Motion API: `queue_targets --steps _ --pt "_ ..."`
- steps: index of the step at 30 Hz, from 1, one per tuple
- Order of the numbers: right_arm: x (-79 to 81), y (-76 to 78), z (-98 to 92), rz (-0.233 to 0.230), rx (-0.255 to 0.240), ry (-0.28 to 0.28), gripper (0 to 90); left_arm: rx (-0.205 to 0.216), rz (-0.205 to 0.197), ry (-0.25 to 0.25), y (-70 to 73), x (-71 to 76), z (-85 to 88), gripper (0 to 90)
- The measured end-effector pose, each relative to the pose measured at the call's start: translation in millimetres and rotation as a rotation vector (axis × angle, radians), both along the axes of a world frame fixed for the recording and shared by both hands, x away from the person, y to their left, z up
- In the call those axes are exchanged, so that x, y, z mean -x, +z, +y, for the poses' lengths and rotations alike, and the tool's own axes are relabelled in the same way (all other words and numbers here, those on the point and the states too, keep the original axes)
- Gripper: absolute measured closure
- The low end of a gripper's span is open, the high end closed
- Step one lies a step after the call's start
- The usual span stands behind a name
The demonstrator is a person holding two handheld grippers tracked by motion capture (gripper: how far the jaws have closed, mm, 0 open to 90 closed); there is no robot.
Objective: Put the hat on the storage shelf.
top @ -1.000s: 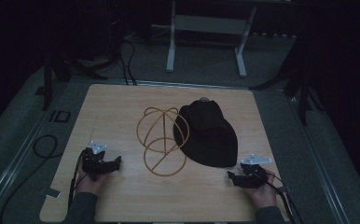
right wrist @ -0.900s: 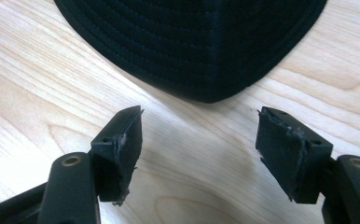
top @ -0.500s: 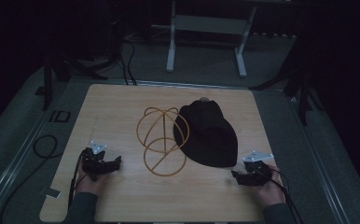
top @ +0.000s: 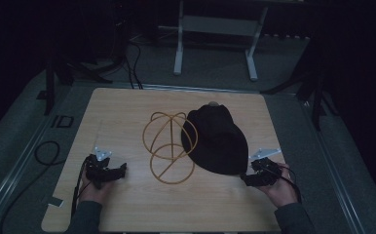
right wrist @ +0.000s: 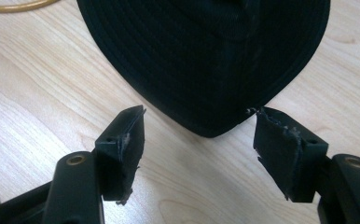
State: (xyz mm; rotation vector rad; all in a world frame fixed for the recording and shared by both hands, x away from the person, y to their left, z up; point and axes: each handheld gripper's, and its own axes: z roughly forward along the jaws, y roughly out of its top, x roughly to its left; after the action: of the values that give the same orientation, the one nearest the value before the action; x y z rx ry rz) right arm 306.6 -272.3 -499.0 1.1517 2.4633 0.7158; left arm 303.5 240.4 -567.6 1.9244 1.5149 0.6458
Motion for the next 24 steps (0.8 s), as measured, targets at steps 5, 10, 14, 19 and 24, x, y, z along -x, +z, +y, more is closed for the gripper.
queue_targets --steps 5,10,14,19,24 --pt "-4.7 8.2 3.3 0.006 0.007 -0.002 34.5 0.0 0.001 0.0 0.0 0.0 0.0 13.5" --pt "-10.7 17.0 7.6 0.02 0.014 0.003 34.5 0.0 0.0 0.0 0.0 0.0 0.0 13.5" --pt "-15.7 22.6 11.5 0.042 0.02 0.012 33.3 -0.001 0.001 -0.002 0.1 0.0 0.2 13.5" --pt "-19.4 25.6 13.9 0.063 0.017 0.021 31.9 -0.002 0.002 -0.001 0.1 0.0 0.1 13.4" --pt "-24.4 29.9 17.9 0.085 0.032 0.024 30.2 -0.002 0.002 -0.002 0.2 0.1 0.2 13.4"
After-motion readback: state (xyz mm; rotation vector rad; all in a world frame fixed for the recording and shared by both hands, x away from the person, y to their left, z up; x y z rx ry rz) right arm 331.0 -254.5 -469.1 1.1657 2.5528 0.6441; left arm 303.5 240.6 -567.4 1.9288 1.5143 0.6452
